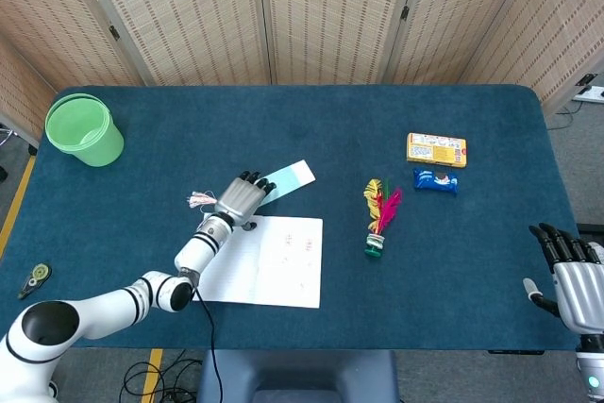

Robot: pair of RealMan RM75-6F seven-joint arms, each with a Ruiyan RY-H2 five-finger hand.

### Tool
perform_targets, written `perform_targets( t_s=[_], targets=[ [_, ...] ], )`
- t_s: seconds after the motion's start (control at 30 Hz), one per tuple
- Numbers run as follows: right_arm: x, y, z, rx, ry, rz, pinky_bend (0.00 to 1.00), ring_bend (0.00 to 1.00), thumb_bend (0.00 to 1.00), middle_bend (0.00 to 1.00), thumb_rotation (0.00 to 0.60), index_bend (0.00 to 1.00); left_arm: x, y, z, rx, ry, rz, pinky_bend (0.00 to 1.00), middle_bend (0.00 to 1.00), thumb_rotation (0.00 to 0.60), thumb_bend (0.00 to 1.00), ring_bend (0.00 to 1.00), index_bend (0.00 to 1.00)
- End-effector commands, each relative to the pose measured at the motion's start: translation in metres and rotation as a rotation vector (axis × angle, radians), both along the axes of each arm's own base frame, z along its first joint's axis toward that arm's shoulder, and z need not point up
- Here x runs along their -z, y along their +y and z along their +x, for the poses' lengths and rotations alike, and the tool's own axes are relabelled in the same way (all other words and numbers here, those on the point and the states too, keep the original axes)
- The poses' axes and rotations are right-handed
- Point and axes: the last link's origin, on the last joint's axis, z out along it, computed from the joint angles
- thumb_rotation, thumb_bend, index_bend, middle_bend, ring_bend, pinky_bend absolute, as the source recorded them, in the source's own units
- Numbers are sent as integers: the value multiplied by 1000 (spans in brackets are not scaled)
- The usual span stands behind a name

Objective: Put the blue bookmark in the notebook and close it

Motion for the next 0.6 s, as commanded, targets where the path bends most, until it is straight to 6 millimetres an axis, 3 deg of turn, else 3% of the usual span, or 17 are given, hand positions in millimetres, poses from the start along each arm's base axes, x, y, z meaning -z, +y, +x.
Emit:
perform_targets(
  t_s=[0.03, 0.33, 0.5, 0.6],
  targets=[
    [1, 0, 0, 0, -1, 3, 217, 172, 206, 132, 600, 137, -11, -10, 0, -9, -7, -41, 163, 202, 600, 233, 111, 199],
    [2, 1, 0, -7, -5, 4, 217, 172, 205, 132, 600, 137, -17, -27, -4, -27, 41, -127, 163, 222, 590, 233, 112, 230],
    [1, 3, -1, -3, -6, 1, 217, 172, 206, 132, 600, 137, -18, -29, -6, -70, 51, -154, 163, 222, 361, 233, 112, 227],
    [1, 3, -1, -1, -7, -1, 217, 172, 206, 132, 600, 137, -19, -28, -8, -97, 54, -161, 163, 222, 297, 233, 112, 227]
  ],
)
